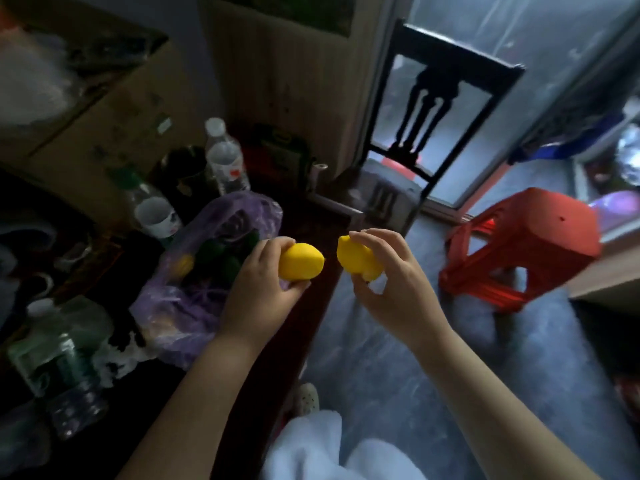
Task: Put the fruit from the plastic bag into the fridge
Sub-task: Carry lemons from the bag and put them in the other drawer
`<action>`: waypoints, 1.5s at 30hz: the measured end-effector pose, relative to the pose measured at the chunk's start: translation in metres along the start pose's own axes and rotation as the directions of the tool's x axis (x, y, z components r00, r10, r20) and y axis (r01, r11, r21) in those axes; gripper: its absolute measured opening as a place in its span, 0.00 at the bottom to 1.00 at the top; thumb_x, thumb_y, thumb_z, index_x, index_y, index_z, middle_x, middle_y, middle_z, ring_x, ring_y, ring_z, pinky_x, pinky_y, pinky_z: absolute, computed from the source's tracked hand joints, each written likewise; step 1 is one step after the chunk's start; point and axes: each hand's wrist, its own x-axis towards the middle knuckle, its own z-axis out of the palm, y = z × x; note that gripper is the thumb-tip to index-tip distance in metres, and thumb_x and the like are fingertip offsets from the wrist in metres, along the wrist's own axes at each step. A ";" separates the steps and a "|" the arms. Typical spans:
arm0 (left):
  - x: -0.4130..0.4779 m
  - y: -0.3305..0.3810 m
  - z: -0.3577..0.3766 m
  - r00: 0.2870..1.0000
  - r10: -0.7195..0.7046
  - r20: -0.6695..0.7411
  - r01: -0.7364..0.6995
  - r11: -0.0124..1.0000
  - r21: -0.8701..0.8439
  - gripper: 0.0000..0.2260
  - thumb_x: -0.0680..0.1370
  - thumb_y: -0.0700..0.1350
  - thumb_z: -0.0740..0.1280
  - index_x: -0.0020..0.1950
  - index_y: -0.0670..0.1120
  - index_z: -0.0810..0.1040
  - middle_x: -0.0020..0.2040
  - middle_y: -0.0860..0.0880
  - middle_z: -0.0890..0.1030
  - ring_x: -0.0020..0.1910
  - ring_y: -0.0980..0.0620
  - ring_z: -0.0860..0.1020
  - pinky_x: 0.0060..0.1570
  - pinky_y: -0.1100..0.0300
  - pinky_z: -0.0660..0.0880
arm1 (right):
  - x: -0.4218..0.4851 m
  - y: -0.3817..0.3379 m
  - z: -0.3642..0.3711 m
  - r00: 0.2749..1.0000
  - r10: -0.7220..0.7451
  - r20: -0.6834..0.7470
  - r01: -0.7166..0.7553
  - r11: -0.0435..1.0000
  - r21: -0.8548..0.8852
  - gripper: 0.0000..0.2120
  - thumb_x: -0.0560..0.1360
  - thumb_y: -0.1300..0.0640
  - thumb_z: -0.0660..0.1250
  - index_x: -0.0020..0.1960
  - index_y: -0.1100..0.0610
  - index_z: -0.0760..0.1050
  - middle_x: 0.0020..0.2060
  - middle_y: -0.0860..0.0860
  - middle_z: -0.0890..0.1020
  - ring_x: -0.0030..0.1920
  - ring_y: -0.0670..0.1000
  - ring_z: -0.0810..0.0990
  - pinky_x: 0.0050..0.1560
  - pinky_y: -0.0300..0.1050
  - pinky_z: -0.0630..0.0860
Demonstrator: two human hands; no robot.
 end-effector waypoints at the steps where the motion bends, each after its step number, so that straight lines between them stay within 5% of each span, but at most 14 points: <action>1: 0.000 0.014 0.003 0.999 0.047 0.011 -0.047 0.999 -0.013 0.26 0.68 0.45 0.76 0.63 0.50 0.70 0.59 0.51 0.73 0.57 0.52 0.73 0.50 0.57 0.71 | -0.008 0.001 -0.015 0.999 0.015 -0.044 -0.016 1.000 -0.011 0.26 0.69 0.62 0.71 0.66 0.53 0.72 0.61 0.50 0.72 0.61 0.48 0.73 0.57 0.39 0.72; 8: -0.038 0.115 0.041 0.932 0.345 0.112 -0.336 0.938 -0.091 0.26 0.69 0.43 0.75 0.64 0.47 0.71 0.60 0.52 0.74 0.58 0.54 0.73 0.56 0.61 0.70 | -0.107 0.013 -0.106 0.958 0.116 -0.263 -0.133 0.990 -0.049 0.24 0.70 0.60 0.68 0.66 0.54 0.72 0.61 0.50 0.72 0.62 0.52 0.72 0.60 0.49 0.72; 14: -0.119 0.195 0.085 0.829 0.519 0.209 -0.490 0.854 -0.176 0.25 0.67 0.41 0.76 0.62 0.44 0.74 0.58 0.49 0.76 0.56 0.54 0.74 0.56 0.64 0.69 | -0.238 0.003 -0.168 0.869 0.269 -0.415 -0.341 0.934 -0.107 0.27 0.68 0.58 0.67 0.67 0.50 0.70 0.63 0.46 0.71 0.63 0.47 0.71 0.60 0.38 0.70; 19: -0.186 0.252 0.120 0.686 0.656 0.314 -0.571 0.753 -0.327 0.26 0.67 0.41 0.76 0.62 0.48 0.73 0.57 0.56 0.73 0.53 0.59 0.73 0.51 0.77 0.64 | -0.344 -0.015 -0.218 0.794 0.357 -0.492 -0.490 0.855 -0.171 0.29 0.68 0.53 0.66 0.69 0.48 0.68 0.63 0.45 0.70 0.63 0.46 0.70 0.59 0.37 0.70; 25: -0.243 0.321 0.158 0.466 0.789 0.399 -0.636 0.613 -0.469 0.25 0.68 0.50 0.73 0.64 0.52 0.72 0.59 0.58 0.73 0.53 0.61 0.73 0.50 0.77 0.65 | -0.437 -0.031 -0.259 0.671 0.416 -0.613 -0.645 0.735 -0.207 0.30 0.71 0.54 0.72 0.70 0.45 0.64 0.63 0.44 0.69 0.62 0.44 0.69 0.57 0.42 0.73; 33: -0.288 0.390 0.212 0.125 0.887 0.444 -0.644 0.413 -0.644 0.24 0.70 0.50 0.74 0.64 0.52 0.71 0.59 0.58 0.73 0.54 0.63 0.72 0.51 0.74 0.68 | -0.511 -0.046 -0.281 0.388 0.500 -0.775 -0.841 0.535 -0.076 0.24 0.73 0.46 0.63 0.68 0.48 0.67 0.64 0.43 0.68 0.64 0.43 0.67 0.61 0.33 0.65; 40: -0.341 0.431 0.254 -0.174 0.883 0.436 -0.566 0.272 -0.778 0.24 0.70 0.55 0.67 0.64 0.53 0.69 0.58 0.58 0.72 0.58 0.56 0.73 0.56 0.61 0.71 | -0.561 -0.068 -0.282 0.102 0.487 -0.867 -0.950 0.305 0.060 0.30 0.66 0.61 0.73 0.67 0.53 0.72 0.63 0.49 0.72 0.63 0.51 0.72 0.62 0.45 0.71; 45: -0.387 0.445 0.272 -0.355 0.826 0.439 -0.512 0.221 -0.830 0.25 0.71 0.49 0.72 0.66 0.54 0.69 0.60 0.59 0.72 0.58 0.61 0.70 0.54 0.70 0.66 | -0.598 -0.091 -0.270 -0.059 0.471 -0.880 -0.974 0.168 0.154 0.30 0.69 0.58 0.74 0.68 0.51 0.70 0.64 0.46 0.70 0.63 0.47 0.70 0.59 0.39 0.72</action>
